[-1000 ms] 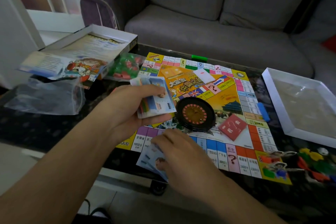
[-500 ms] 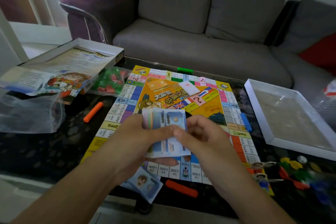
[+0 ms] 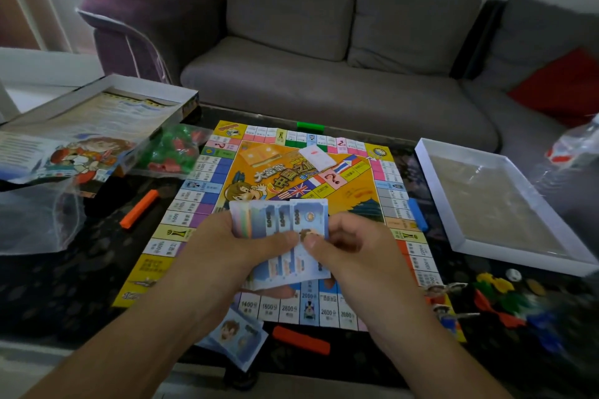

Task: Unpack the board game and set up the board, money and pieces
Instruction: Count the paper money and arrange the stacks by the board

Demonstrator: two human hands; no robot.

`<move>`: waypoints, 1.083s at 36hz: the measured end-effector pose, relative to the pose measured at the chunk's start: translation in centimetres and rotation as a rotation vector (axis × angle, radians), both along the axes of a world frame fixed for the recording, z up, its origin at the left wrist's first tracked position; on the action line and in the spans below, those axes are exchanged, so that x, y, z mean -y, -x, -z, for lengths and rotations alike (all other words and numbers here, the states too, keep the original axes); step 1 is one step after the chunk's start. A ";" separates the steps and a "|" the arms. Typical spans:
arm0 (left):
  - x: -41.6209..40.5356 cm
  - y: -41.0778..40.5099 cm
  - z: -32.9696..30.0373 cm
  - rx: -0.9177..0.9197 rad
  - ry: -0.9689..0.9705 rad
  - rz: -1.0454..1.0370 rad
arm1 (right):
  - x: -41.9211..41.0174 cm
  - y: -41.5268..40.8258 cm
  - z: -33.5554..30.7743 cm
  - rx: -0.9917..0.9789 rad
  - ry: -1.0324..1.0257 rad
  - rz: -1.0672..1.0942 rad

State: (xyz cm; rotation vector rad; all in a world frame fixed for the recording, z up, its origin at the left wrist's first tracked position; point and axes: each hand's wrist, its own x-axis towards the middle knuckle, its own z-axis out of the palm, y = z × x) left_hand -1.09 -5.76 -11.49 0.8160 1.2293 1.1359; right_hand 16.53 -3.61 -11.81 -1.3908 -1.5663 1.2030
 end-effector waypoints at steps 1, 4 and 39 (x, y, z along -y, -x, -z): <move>0.0 -0.1 0.0 -0.001 0.007 0.004 | 0.0 0.0 0.0 0.010 -0.001 0.012; 0.0 -0.2 -0.4 0.012 0.044 0.024 | -0.2 0.0 -0.4 0.014 0.035 0.042; -1.5 -0.8 -0.8 0.028 0.117 -0.004 | -14.4 -16.4 -0.3 1.334 -0.063 -0.310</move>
